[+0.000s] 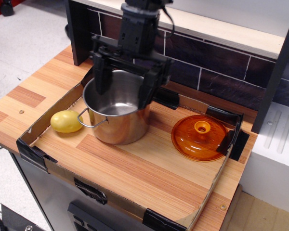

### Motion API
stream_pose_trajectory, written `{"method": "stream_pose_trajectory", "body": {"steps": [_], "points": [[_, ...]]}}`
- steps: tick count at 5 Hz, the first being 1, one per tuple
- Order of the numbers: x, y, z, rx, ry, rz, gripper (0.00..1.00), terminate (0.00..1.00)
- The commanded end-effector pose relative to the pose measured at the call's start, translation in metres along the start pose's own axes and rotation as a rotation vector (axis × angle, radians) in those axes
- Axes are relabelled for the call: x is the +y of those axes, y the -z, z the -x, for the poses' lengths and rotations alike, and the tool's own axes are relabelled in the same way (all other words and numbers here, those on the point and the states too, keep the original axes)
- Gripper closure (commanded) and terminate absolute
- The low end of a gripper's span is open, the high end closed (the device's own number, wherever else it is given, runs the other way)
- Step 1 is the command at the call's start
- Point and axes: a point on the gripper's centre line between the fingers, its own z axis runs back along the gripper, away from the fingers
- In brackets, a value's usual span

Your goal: Upright metal pot

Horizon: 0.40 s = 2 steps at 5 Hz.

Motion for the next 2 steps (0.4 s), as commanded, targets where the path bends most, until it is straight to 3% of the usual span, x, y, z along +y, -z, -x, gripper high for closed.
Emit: {"method": "stream_pose_trajectory", "body": {"steps": [1, 2], "points": [[0.017, -0.089, 0.01, -0.284, -0.099, 0.105, 0.0, 0.0], [0.028, -0.113, 0.014, -0.353, -0.201, 0.037, 0.0, 0.0]]}}
